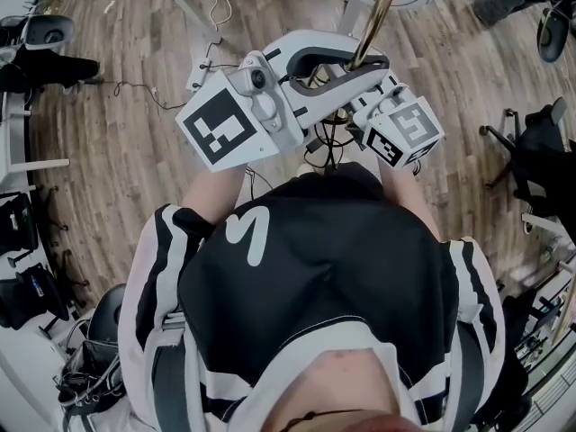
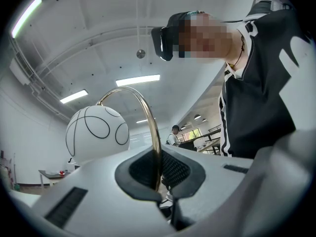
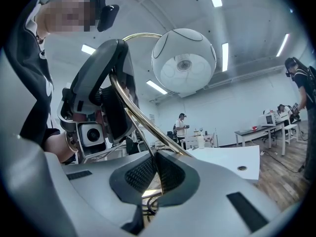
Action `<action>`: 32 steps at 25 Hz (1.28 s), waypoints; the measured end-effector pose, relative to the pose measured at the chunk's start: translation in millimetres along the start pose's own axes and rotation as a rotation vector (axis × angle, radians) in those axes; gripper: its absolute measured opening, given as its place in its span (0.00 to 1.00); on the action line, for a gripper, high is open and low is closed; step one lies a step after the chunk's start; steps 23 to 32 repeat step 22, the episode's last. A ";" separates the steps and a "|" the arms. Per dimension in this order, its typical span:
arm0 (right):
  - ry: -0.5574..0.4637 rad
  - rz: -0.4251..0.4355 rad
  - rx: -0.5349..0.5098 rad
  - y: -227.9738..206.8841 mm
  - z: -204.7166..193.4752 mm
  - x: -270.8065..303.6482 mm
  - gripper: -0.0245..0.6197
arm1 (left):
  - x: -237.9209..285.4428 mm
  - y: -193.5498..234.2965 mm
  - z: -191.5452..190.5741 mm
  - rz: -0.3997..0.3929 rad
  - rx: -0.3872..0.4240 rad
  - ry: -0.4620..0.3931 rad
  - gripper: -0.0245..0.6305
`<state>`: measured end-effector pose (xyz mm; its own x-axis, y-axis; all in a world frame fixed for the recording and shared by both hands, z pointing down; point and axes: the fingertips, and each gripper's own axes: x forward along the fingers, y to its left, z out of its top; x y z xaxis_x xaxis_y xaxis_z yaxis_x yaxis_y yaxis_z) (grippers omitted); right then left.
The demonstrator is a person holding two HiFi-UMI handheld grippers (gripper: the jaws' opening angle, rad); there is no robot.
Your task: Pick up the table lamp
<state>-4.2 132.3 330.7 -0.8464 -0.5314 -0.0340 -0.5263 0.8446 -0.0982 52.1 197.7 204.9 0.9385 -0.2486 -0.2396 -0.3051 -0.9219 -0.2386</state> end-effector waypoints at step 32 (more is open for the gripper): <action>0.005 -0.034 -0.009 -0.2 1.2 5.7 0.06 | -8.4 4.5 2.2 -0.001 -0.013 -0.013 0.04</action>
